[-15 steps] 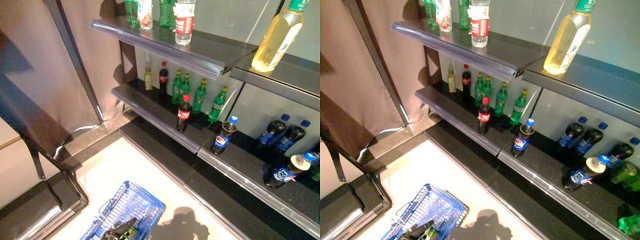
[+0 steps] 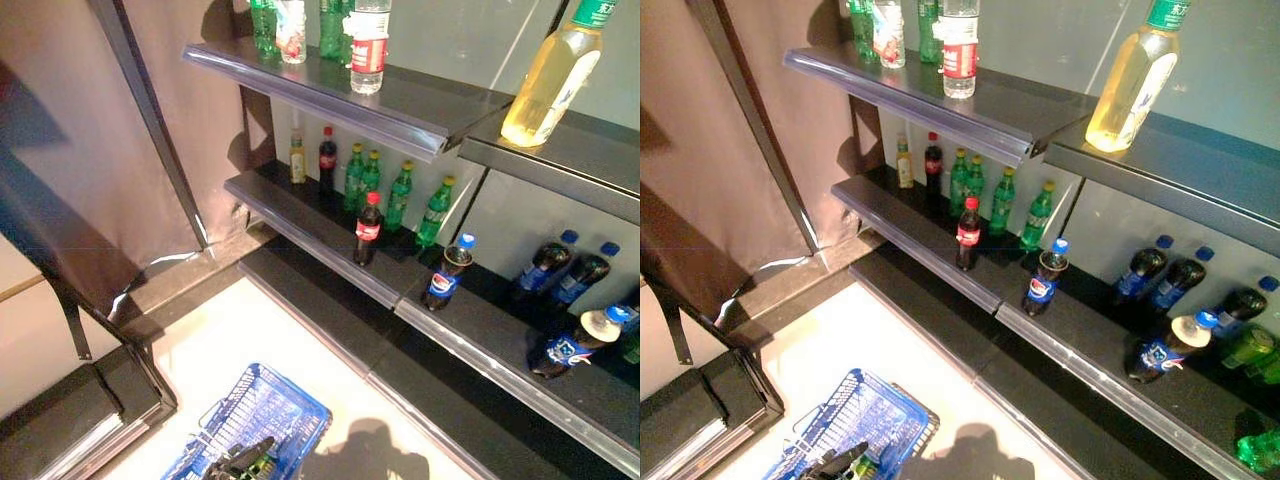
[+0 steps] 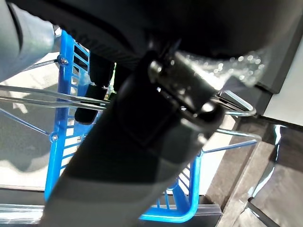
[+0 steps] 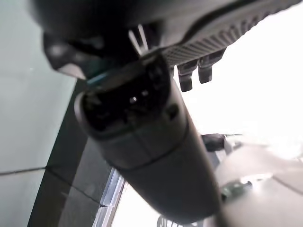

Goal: Pick up the drink and place into the basket.

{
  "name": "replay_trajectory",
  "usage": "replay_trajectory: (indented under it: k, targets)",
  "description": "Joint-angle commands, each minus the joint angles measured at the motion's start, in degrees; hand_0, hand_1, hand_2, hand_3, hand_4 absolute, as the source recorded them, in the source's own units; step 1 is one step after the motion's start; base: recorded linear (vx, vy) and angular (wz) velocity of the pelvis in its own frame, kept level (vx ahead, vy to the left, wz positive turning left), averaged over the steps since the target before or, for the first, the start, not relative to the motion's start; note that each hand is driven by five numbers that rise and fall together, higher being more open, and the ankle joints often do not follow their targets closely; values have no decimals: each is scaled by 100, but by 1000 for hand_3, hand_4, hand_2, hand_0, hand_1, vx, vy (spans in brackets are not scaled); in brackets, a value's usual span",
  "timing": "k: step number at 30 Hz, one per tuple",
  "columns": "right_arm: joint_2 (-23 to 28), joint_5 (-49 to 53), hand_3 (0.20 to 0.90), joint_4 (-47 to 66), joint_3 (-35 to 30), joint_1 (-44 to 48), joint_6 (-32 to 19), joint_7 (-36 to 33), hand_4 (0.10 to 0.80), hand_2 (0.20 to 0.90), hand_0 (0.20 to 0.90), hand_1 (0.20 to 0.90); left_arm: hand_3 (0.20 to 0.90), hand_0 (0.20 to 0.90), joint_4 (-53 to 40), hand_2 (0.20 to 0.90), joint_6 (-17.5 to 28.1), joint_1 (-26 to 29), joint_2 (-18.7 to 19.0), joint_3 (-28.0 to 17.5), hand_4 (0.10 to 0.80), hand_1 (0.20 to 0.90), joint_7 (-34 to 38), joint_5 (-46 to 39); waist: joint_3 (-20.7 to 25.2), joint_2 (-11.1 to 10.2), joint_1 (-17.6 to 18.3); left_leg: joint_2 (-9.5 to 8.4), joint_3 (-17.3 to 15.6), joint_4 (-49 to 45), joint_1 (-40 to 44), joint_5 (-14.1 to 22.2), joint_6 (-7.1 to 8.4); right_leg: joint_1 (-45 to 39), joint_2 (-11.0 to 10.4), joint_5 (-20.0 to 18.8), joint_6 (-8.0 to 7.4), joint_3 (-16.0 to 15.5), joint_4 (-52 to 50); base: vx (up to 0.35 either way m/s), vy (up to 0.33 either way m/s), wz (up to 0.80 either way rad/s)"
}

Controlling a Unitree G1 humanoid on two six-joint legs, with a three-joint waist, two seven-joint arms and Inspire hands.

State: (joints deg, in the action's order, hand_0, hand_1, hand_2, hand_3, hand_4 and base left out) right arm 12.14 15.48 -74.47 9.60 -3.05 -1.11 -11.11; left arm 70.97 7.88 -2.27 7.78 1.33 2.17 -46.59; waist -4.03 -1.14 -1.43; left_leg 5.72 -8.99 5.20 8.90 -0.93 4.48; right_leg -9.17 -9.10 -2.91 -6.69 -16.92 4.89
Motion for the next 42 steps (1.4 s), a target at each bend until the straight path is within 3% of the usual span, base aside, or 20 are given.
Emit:
replay_trajectory:
  k: [1,4,7,8,10,12,15,20,22,23,30,38,42]
  targets:
    - [263,-233,900,76,229,334,-453,-229,800,900,900,900,200,300,-25,300,61,136,212,169,100,300,64,212,-289,45,-211,176,-144,-20,-54,163,110,-24,-179,122,-190,18,-180,-33,-39,1]
    - [343,-403,900,582,414,336,-732,-241,800,900,900,900,200,300,-180,300,-13,93,298,166,100,300,73,255,-305,-17,-256,194,-114,-20,-87,146,102,-9,-170,106,-203,7,-176,-39,-48,1]
    - [450,-496,900,1600,634,241,-629,-331,800,900,900,900,200,300,-470,300,-110,-26,362,119,100,300,157,389,-317,-100,-313,199,-56,-20,-123,120,98,-15,-162,73,-224,-34,-160,-32,-71,2]
    - [527,-487,900,2359,768,174,-353,-344,800,900,900,900,200,300,-660,300,-179,-101,389,101,100,300,229,446,-322,-139,-328,199,-22,-20,-141,110,99,-12,-158,61,-236,-48,-156,-14,-41,3]
    - [556,-480,900,2676,816,145,-297,-309,800,900,900,900,200,300,-728,300,-201,-130,400,86,100,300,254,471,-325,-157,-333,199,-9,-20,-150,106,99,-9,-155,58,-240,-51,-157,-13,-41,9]
    - [771,-442,900,4377,1008,-41,276,-173,800,900,900,900,200,300,-1049,300,-328,-287,459,-6,100,300,374,557,-325,-234,-319,207,29,-20,-171,90,106,-10,-136,46,-252,-74,-156,-8,-67,19]
    - [1029,-238,900,5518,1080,-107,503,29,800,900,900,900,200,300,-1174,300,-367,-391,506,-52,100,300,398,564,-313,-265,-300,212,49,-20,-176,86,109,-14,-114,43,-250,-77,-153,12,-31,12]
    - [1383,-33,900,7217,791,-46,291,291,800,900,900,900,200,300,-1019,300,-171,-561,451,-137,100,300,265,525,-252,-239,-216,242,-20,-20,-162,70,134,4,-117,84,-228,-68,-176,16,11,2]
    - [1385,-33,900,7220,790,-48,293,291,800,900,900,900,200,300,-1018,300,-170,-561,450,-136,100,300,264,525,-251,-238,-217,242,-21,-20,-163,70,134,5,-117,85,-228,-67,-178,13,18,0]
    - [1563,-25,900,7805,438,63,-12,28,800,900,900,900,200,300,-911,300,-50,-623,374,-197,100,300,203,515,-228,-201,-170,263,-70,-20,-153,64,139,32,-129,110,-226,-55,-206,33,46,-1]
    - [1760,8,900,8814,-486,424,-422,-1113,800,900,900,900,200,300,-645,300,230,-749,161,-336,100,300,36,414,-165,-63,-98,308,-202,-20,-115,104,137,107,-173,181,-231,-44,-270,27,42,-4]
    - [1814,-400,900,9391,-1039,474,-669,-2661,800,900,900,900,200,300,-616,300,334,-869,-5,-432,100,300,-23,390,-179,50,-92,288,-307,-150,-38,150,93,167,-203,290,-164,-45,-453,31,22,-7]
    - [1804,-518,900,9396,-1097,437,-693,-3098,800,900,900,900,200,300,-673,300,279,-913,-39,-387,100,300,39,428,-196,87,-91,248,-276,-281,-67,210,70,189,-194,339,-130,-40,-556,41,22,-8]
